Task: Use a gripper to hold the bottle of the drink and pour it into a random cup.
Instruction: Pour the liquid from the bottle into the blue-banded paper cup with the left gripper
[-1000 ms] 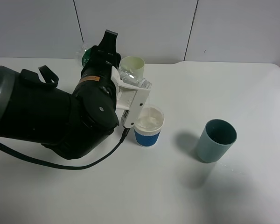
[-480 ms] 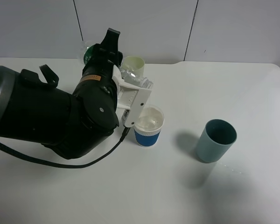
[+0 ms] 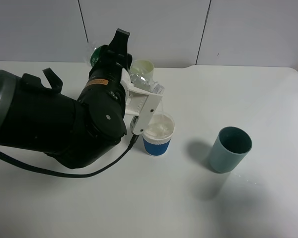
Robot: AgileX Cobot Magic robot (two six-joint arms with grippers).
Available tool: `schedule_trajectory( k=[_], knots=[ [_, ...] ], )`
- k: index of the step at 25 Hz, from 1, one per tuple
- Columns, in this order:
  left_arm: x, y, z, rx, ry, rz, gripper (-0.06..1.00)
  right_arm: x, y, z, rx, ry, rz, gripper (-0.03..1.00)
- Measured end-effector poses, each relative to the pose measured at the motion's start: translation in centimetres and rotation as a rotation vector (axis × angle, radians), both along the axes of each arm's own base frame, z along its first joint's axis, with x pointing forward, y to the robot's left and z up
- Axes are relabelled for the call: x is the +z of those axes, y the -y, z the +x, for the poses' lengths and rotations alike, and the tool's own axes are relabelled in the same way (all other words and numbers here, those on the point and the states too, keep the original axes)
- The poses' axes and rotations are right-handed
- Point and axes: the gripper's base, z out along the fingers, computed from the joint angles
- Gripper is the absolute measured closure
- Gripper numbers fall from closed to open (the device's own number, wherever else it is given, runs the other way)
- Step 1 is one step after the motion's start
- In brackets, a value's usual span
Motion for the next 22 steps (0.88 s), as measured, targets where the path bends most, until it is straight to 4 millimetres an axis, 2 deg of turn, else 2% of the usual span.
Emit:
schedule_trajectory(
  k=[22],
  knots=[
    [0.29,0.34,0.08,-0.040,0.031,0.016,0.44,0.00,0.00,0.00,0.000,0.000,0.000,0.33]
  ],
)
